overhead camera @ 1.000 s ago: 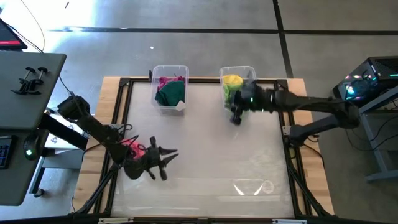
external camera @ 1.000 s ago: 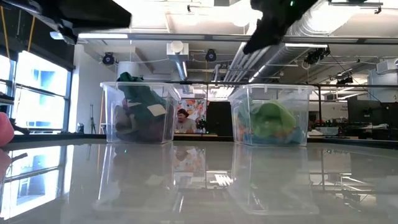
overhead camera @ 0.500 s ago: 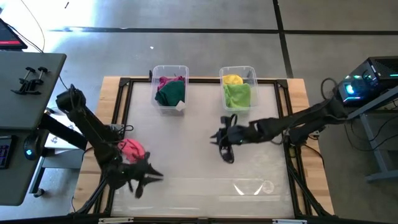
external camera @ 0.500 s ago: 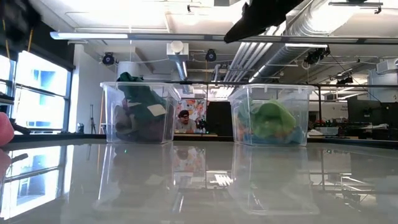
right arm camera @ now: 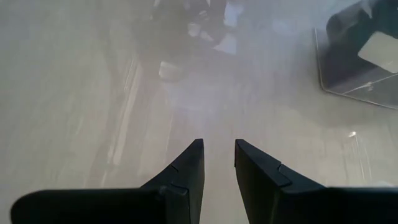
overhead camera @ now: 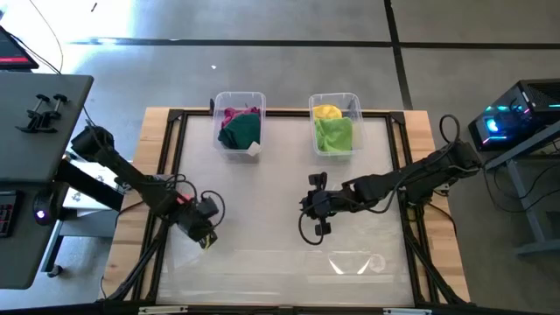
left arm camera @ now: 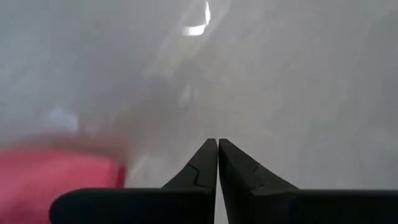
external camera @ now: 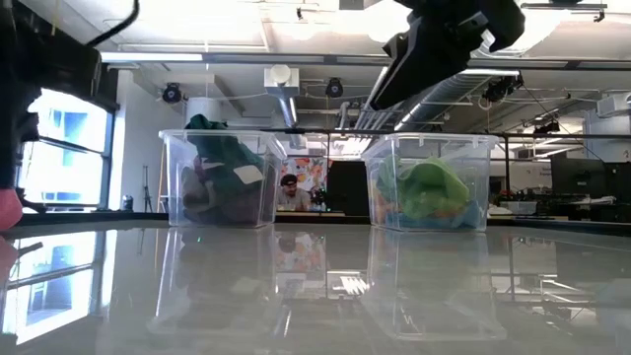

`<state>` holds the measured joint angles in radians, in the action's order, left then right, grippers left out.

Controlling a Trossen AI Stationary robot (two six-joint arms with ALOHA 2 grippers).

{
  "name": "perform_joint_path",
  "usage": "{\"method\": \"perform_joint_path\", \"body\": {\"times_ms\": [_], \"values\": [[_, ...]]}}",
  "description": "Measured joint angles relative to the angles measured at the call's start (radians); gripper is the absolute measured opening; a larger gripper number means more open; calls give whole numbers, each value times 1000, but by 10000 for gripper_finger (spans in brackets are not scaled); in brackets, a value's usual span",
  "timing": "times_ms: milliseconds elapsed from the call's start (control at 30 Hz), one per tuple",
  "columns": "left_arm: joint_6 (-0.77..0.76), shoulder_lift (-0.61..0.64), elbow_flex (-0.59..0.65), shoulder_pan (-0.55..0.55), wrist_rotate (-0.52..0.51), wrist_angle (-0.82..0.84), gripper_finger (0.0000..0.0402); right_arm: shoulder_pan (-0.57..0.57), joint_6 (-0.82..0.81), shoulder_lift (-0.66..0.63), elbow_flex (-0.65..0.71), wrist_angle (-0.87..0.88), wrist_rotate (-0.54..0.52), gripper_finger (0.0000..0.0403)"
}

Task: Sort towels by color in basket
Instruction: Put the pink microfiber cloth into the right transparent bin

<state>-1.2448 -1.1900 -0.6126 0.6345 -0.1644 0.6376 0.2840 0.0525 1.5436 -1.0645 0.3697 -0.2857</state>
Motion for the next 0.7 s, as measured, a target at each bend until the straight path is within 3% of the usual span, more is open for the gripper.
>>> {"method": "perform_joint_path", "body": {"times_ms": [133,333,700], "values": [[37,2,-105,-34,53,207,1,-3,7,0,0,-2,-1,83],[-3,1,-131,-38,-32,290,13,-10,-18,0,0,-16,-1,83],[-117,1,-103,-31,25,502,150,-9,-28,0,0,-15,-1,83]]}}
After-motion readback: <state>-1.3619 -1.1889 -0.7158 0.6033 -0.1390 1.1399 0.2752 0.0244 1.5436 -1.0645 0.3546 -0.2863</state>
